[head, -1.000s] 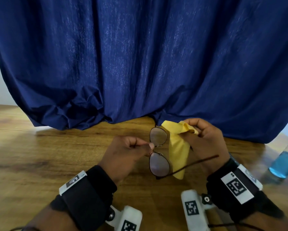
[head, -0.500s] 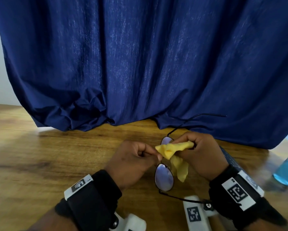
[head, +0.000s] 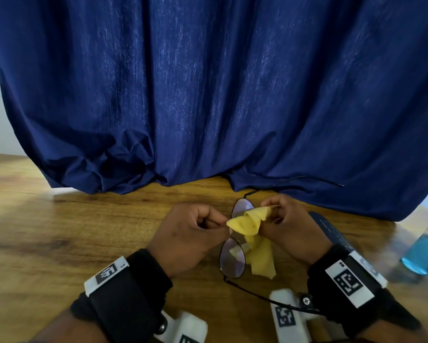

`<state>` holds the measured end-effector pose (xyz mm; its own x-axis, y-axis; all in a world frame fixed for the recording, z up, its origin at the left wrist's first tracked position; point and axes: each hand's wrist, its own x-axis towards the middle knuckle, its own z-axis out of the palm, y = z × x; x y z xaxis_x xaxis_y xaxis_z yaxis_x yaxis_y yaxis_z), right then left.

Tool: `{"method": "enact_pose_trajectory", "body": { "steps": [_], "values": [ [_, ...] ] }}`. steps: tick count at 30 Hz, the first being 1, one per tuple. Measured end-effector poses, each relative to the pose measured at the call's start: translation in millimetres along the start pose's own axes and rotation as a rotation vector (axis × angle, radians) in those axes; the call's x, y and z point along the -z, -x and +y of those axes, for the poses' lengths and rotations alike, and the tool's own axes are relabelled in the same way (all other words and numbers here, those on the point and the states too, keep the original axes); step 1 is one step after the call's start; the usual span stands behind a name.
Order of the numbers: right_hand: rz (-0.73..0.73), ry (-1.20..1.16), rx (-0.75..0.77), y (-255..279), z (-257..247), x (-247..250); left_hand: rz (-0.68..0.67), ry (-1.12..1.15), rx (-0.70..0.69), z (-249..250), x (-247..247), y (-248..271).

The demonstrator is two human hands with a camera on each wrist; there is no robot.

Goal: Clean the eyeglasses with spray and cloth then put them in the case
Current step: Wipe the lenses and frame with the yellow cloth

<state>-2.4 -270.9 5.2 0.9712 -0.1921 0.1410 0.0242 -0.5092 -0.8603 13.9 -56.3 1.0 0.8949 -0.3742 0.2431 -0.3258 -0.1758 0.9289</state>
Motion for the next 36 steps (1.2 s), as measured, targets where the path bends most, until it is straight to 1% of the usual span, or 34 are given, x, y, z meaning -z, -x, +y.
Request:
{"method": "enact_pose_trajectory", "body": {
  "steps": [2,4,6,8,11,14,17,20,23,25,27,30,34,36],
  "values": [
    [-0.082,-0.024,-0.04,2,-3,-5,-0.026,-0.021,-0.014,1,1,0],
    [-0.062,-0.054,-0.036,4,-4,-8,-0.081,-0.057,-0.028,3,0,2],
    [-0.022,-0.074,-0.05,3,-5,-7,-0.101,-0.083,-0.04,4,-1,2],
    [-0.04,-0.035,-0.068,3,-5,-3,-0.077,-0.07,-0.039,2,0,2],
    [-0.119,0.0,-0.132,3,-4,-1,-0.035,-0.042,-0.041,1,3,0],
    [-0.178,-0.162,-0.204,8,-3,-4,0.005,-0.033,-0.054,1,2,1],
    [-0.169,-0.237,-0.24,11,-2,-6,0.036,0.022,-0.013,-2,2,-1],
    [-0.133,-0.179,-0.218,9,-1,-7,0.048,0.03,0.021,-5,3,-3],
    [-0.047,-0.017,-0.116,7,-2,-2,0.076,0.049,0.03,-7,3,-4],
    [0.017,-0.011,-0.066,5,-1,2,0.08,0.066,0.039,-7,4,-6],
    [0.041,-0.049,-0.039,4,-1,4,0.073,0.107,0.042,-6,4,-6],
    [-0.029,-0.132,-0.056,4,-2,2,0.065,0.145,0.042,-6,3,-6],
    [-0.214,-0.434,-0.132,12,-9,-11,0.046,0.152,0.064,-8,2,-6],
    [-0.278,-0.502,-0.173,16,-11,-18,0.062,0.18,0.083,-8,3,-6]
  ]
}}
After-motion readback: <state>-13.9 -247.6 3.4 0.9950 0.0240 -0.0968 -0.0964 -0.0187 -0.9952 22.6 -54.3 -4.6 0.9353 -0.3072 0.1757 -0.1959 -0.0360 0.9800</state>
